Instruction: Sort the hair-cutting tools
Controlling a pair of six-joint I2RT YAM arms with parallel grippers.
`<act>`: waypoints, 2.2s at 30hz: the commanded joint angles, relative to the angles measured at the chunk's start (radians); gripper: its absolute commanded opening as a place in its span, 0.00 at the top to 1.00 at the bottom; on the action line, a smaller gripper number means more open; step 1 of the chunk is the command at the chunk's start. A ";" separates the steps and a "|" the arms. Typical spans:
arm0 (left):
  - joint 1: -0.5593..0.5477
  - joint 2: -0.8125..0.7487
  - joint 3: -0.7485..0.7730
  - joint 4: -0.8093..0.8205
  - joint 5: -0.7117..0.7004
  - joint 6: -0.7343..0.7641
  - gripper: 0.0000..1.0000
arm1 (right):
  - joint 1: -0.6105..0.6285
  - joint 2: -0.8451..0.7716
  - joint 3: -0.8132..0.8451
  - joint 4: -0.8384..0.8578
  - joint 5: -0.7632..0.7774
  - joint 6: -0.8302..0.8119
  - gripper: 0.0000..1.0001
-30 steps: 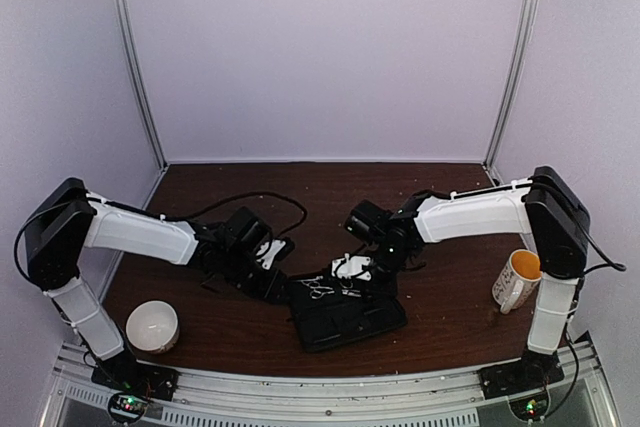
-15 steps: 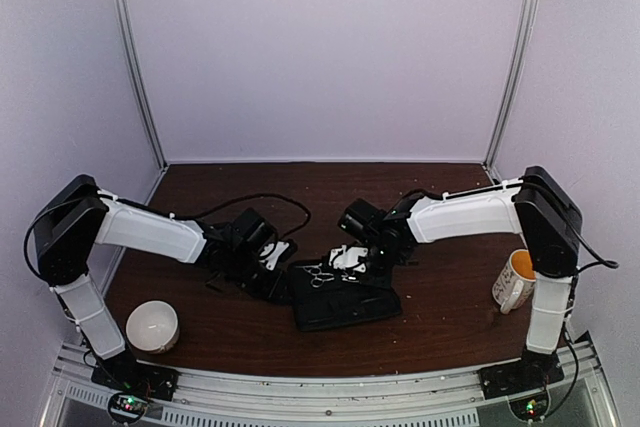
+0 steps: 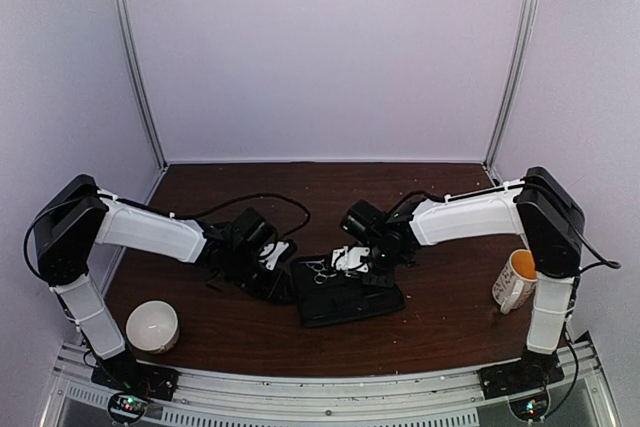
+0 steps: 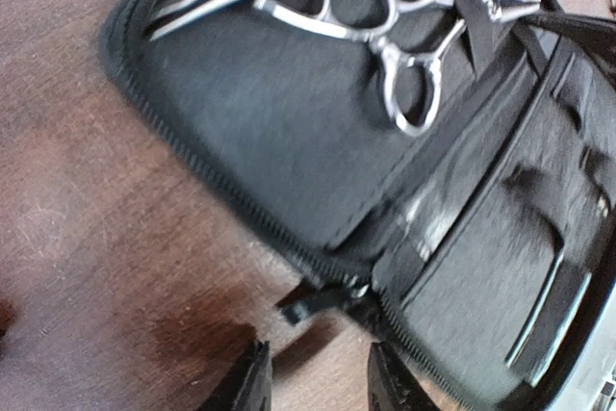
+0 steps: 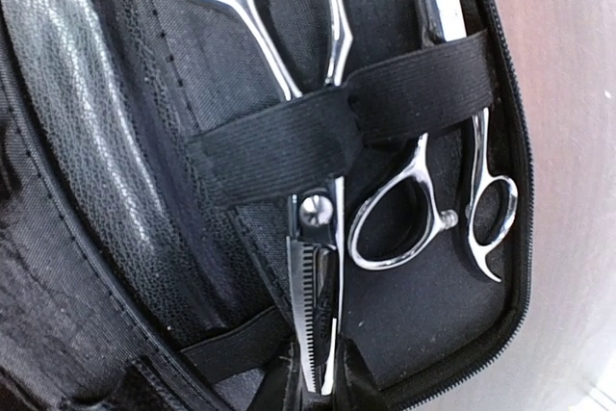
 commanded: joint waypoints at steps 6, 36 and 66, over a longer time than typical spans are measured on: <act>-0.003 -0.009 0.019 -0.025 -0.024 0.016 0.62 | -0.050 -0.052 -0.044 -0.010 0.142 -0.109 0.87; 0.140 0.017 0.369 -0.617 -0.338 0.057 0.71 | -0.226 -0.390 -0.167 -0.041 -0.255 0.076 0.68; 0.140 0.181 0.363 -0.569 -0.354 0.101 0.74 | -0.229 -0.362 -0.174 -0.033 -0.286 0.066 0.68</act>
